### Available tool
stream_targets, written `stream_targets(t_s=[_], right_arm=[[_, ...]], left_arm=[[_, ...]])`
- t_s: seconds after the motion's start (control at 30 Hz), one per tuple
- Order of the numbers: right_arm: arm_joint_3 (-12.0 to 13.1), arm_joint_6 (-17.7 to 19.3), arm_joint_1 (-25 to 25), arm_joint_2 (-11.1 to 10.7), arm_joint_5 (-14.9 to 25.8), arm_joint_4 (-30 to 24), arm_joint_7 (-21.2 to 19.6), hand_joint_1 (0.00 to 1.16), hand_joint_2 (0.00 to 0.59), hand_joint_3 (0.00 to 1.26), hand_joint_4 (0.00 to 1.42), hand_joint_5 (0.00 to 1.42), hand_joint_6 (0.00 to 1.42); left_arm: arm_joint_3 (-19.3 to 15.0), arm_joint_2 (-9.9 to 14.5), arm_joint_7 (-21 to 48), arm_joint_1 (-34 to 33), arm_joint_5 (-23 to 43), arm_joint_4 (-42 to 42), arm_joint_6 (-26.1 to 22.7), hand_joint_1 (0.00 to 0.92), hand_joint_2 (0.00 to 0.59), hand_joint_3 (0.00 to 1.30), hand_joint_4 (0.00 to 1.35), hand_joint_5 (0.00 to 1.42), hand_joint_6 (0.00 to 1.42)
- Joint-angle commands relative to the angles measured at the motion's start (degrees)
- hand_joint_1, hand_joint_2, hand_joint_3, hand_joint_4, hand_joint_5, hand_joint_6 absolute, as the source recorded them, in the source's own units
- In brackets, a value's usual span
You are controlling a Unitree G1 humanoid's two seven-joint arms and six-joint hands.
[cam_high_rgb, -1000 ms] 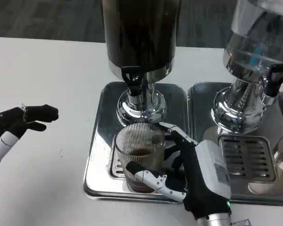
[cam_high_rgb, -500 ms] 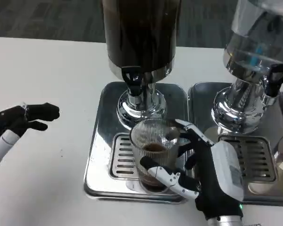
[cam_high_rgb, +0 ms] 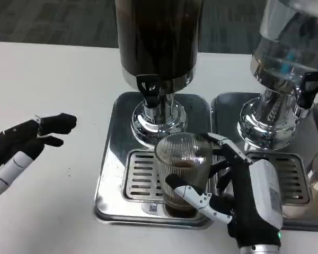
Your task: Grasp the cup under the faucet to collect the drink, then remove the cup.
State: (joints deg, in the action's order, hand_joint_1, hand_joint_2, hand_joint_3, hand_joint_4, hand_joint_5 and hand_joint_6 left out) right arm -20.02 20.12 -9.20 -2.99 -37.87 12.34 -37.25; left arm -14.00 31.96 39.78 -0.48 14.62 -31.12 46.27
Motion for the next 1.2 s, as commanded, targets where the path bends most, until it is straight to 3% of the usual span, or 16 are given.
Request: stream_targets(t_s=[0.03, 0.5, 1.2], right_arm=[[0.41, 2.19, 0.2, 0.3, 0.51, -1.74, -0.97, 0.63, 0.226, 0.47, 0.62, 0.8, 1.02], [0.9, 4.41, 0.19, 0.49, 0.87, -1.24, -1.7, 0.65, 0.211, 0.47, 0.62, 0.81, 1.04], [2.39, 7.69, -1.18, 0.77, 1.92, -3.63, -2.07, 0.68, 0.206, 0.49, 0.62, 0.84, 1.06]], left_arm=[[0.69, -0.26, 0.1, 0.63, -0.85, -0.25, 1.05, 0.0, 0.124, 0.33, 0.27, 0.26, 0.37], [1.02, 0.24, -0.37, 0.85, -2.55, 0.05, 2.7, 0.0, 0.122, 0.32, 0.27, 0.26, 0.37], [2.76, 2.93, -7.19, 0.86, -14.95, -2.27, 14.58, 0.0, 0.117, 0.27, 0.19, 0.19, 0.34]])
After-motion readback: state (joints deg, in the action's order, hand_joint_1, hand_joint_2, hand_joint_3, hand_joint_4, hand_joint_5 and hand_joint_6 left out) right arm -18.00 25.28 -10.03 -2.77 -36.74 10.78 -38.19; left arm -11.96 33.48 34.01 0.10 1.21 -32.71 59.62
